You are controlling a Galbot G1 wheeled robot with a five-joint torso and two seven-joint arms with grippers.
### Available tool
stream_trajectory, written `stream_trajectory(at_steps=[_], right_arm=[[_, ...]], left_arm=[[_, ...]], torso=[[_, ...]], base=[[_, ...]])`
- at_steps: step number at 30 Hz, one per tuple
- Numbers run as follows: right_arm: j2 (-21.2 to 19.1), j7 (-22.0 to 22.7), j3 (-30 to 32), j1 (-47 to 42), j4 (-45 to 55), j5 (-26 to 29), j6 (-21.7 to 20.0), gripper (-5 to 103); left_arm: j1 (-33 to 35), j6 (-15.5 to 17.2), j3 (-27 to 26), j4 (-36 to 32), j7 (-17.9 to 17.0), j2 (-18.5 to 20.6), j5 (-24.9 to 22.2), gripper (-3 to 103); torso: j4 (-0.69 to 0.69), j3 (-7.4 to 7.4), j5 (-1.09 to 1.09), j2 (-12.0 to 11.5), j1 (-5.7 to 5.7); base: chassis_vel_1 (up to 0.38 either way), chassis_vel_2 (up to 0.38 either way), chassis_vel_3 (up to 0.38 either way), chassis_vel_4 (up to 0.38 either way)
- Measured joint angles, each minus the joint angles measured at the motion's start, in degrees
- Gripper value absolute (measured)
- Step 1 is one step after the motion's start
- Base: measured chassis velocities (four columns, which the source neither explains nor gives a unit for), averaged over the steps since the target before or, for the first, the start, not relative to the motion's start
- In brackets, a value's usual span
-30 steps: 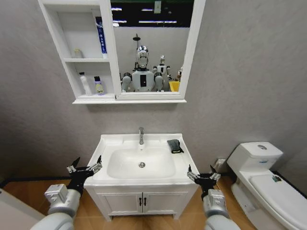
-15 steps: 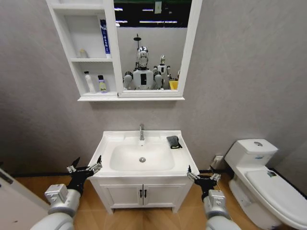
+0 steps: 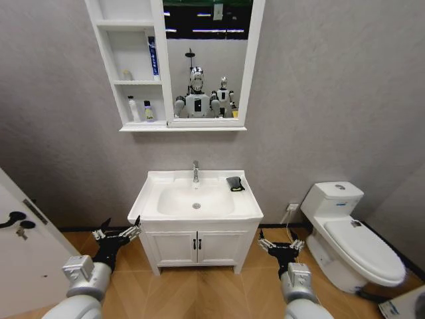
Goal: Move facial cleanser and shampoo from washbasin to cabinet, then wipe washbasin with towel.
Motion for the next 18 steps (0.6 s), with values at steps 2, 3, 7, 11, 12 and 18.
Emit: stream_trajectory(at_steps=[2, 3, 7, 11, 12, 18], right_arm=[[-0.14, -0.01, -0.23, -0.01, -0.08, -0.01, 0.02, 100], [-0.22, -0.02, -0.27, -0.04, -0.09, -0.01, 0.02, 100], [-0.42, -0.06, -0.37, -0.16, -0.02, -0.01, 0.02, 100], [-0.69, -0.08, -0.43, -0.26, 0.08, 0.00, 0.01, 100], [-0.73, -0.10, -0.50, -0.38, 0.21, 0.00, 0.00, 100], [-0.86, -0.18, -0.59, -0.49, 0.44, 0.01, -0.01, 100]], left_arm=[[0.00, 0.00, 0.00, 0.00, -0.01, 0.00, 0.00, 100], [0.00, 0.00, 0.00, -0.01, -0.01, 0.00, 0.00, 100], [0.00, 0.00, 0.00, 0.00, -0.01, 0.00, 0.00, 100], [0.00, 0.00, 0.00, -0.01, -0.01, 0.00, 0.00, 100], [0.00, 0.00, 0.00, 0.00, -0.01, 0.00, 0.00, 100], [0.00, 0.00, 0.00, 0.00, 0.01, 0.00, 0.00, 100]], torso=[[0.00, -0.01, -0.01, 0.00, 0.00], [-0.01, 0.00, 0.03, 0.00, -0.01], [0.00, 0.00, -0.03, 0.00, 0.00], [-0.01, 0.00, 0.01, 0.00, 0.00], [-0.01, 0.00, -0.03, 0.01, -0.01], [0.00, -0.01, -0.03, 0.01, -0.03]], base=[[0.251, -0.238, -0.243, 0.237], [0.256, -0.269, -0.255, 0.236], [0.269, -0.267, -0.272, 0.263], [0.291, -0.270, -0.288, 0.279], [0.283, -0.333, -0.291, 0.291], [0.297, -0.299, -0.288, 0.311]])
